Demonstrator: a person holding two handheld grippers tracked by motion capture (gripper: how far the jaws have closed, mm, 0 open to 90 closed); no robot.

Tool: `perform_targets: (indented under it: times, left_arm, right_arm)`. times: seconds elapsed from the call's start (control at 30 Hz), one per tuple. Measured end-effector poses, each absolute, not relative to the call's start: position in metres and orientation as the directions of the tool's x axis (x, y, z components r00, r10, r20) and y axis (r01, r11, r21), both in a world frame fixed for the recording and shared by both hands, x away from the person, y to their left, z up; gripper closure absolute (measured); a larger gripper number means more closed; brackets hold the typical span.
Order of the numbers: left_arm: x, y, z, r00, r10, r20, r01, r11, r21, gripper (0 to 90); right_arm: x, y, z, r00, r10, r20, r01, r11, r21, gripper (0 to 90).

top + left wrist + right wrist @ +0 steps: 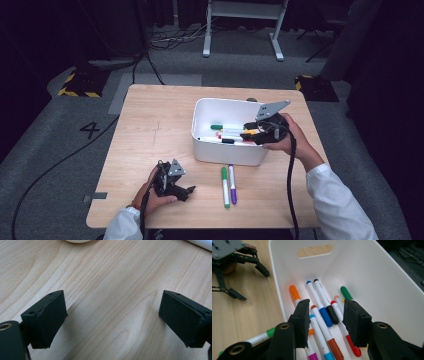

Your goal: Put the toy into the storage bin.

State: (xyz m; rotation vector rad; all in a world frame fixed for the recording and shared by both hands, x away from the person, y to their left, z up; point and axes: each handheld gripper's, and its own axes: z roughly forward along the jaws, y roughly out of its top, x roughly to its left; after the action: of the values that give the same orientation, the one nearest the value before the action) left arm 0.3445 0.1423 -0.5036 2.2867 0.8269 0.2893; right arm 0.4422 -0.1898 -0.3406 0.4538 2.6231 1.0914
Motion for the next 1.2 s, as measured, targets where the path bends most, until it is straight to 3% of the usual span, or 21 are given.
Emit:
perform_targets:
  times: [0.23,0.47,0.8,1.2]
  left_arm:
    - [0.344,0.142,-0.504,0.773,0.634,-0.020,0.482,-0.567,0.668,8.1]
    - [0.344,0.142,-0.504,0.774,0.633,-0.020,0.482,-0.569,0.666,8.1]
    - [0.344,0.142,-0.504,0.773,0.634,-0.019,0.482,-0.568,0.667,8.1]
    - [0.344,0.142,-0.504,0.773,0.634,-0.019,0.482,-0.568,0.667,8.1]
  right_arm:
    - [0.413,-0.212,-0.327,-0.896,0.417,-0.150,0.153,0.609,0.778,45.2]
    - [0.380,-0.230,-0.336,-0.886,0.433,-0.166,0.120,0.559,0.821,32.7]
    - [0.342,-0.225,-0.392,-0.887,0.448,-0.113,0.166,0.537,0.827,32.2]
    - [0.337,-0.185,-0.467,-0.886,0.452,-0.103,0.219,0.604,0.766,32.6]
